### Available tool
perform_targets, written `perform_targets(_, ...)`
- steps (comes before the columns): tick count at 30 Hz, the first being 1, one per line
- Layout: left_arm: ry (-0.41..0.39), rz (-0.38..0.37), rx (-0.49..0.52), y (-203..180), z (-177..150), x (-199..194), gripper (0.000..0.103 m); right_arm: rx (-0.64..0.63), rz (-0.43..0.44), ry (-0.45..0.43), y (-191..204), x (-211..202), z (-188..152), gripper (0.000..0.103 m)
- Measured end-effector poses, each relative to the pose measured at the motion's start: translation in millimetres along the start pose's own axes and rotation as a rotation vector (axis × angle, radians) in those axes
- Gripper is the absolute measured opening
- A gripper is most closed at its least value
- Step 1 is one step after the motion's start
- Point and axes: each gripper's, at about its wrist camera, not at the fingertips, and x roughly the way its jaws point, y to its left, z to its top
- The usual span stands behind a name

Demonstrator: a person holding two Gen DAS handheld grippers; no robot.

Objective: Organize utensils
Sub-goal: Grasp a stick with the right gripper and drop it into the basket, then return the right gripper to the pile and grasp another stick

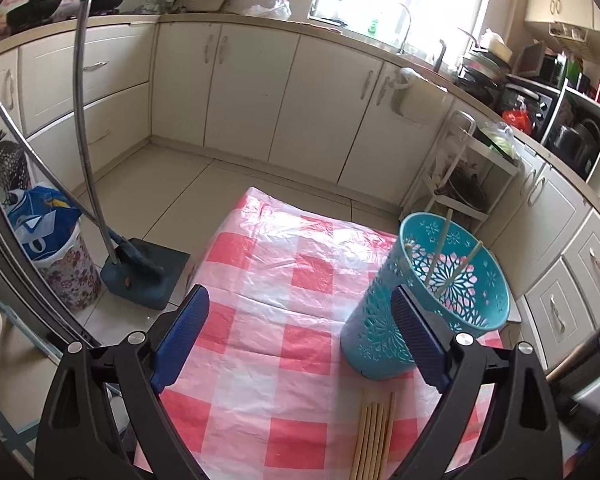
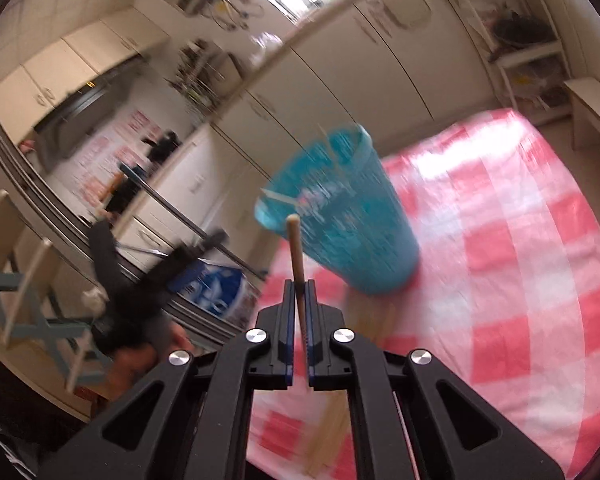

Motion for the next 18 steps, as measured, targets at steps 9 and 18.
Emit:
perform_targets(9, 0.009, -0.011, -0.072, 19.7, 8.5, 0.4, 0.088, -0.115, -0.018, -0.086, 57.5, 9.8, 79.9, 0.004)
perform_targets(18, 0.021, -0.021, -0.105, 26.5, 11.7, 3.6, 0.088, -0.166, -0.093, -0.120, 68.4, 6.3, 108.2, 0.002)
